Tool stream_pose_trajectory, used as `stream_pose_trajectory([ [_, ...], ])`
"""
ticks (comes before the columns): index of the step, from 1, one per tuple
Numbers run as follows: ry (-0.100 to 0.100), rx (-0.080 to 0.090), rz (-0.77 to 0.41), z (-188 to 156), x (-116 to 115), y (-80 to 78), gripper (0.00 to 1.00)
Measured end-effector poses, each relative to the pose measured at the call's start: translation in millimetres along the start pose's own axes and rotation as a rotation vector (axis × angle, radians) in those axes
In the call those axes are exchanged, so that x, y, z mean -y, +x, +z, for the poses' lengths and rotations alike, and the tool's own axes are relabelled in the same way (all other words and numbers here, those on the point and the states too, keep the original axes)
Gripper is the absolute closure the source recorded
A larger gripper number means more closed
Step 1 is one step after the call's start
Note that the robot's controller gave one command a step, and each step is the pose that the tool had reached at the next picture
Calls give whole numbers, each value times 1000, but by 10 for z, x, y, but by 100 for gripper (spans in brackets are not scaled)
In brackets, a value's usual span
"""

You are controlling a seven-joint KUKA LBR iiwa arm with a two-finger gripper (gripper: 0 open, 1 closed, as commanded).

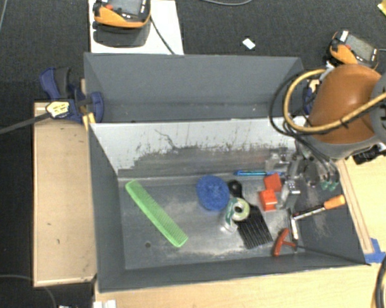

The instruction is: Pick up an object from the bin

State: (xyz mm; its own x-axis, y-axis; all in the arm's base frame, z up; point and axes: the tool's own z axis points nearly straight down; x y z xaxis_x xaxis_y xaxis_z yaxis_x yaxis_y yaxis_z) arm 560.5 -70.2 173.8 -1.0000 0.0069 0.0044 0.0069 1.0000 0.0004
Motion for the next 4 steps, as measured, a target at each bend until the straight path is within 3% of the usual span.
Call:
stream_pose_trajectory([
  [1, 1, 8, -2, -47, -3, -16, 0],
  [2, 4, 15, -324, 528, 78, -182, 0],
  [3, 2, 6, -477, 952, 106, -174, 0],
  [4, 5, 8, -868, 721, 36, -35, 0],
])
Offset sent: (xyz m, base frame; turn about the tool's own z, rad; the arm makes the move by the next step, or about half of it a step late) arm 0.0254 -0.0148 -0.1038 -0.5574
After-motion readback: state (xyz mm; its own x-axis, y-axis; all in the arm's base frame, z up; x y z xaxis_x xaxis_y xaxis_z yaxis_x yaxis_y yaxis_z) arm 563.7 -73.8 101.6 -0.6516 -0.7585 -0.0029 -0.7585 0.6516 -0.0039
